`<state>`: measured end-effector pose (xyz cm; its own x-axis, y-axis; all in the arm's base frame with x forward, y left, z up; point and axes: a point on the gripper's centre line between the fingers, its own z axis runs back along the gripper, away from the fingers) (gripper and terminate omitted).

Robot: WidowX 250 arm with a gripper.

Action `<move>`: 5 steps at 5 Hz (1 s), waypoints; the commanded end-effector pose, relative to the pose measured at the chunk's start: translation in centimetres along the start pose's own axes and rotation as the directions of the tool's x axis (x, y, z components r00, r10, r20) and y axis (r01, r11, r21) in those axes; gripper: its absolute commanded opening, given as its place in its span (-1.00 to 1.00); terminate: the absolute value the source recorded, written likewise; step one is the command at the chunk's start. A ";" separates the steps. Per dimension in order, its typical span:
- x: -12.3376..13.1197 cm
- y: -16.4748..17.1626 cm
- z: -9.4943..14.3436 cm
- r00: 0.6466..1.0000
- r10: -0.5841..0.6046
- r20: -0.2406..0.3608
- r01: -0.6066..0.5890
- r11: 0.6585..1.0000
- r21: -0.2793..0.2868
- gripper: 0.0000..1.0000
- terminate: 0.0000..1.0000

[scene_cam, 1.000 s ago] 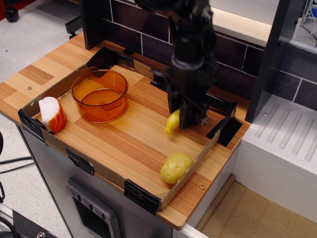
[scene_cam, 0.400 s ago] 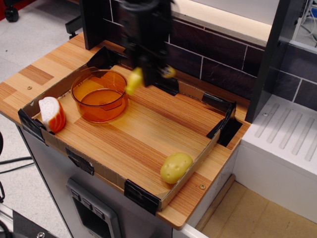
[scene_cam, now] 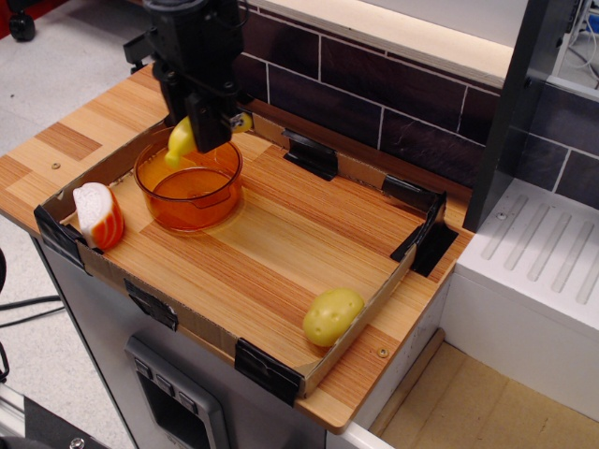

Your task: Put banana in pot

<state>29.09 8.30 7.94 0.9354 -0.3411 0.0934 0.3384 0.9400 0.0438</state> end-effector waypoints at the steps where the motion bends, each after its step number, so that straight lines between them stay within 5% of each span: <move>1: -0.2 2.5 -0.3 1.000 0.015 0.002 -0.015 0.999 0.033 -1.00 -1.00; 2: -0.3 3.4 -1.3 1.000 0.025 -0.011 -0.025 0.998 0.050 -1.00 -1.00; 3: -0.4 3.6 -1.8 1.000 -0.002 -0.028 0.004 0.997 0.075 1.00 -1.00; 5: 1.3 1.5 1.5 1.000 -0.006 0.027 0.006 1.000 0.021 1.00 -1.00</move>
<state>30.48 9.27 7.38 0.9386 -0.3397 0.0611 0.3395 0.9405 0.0139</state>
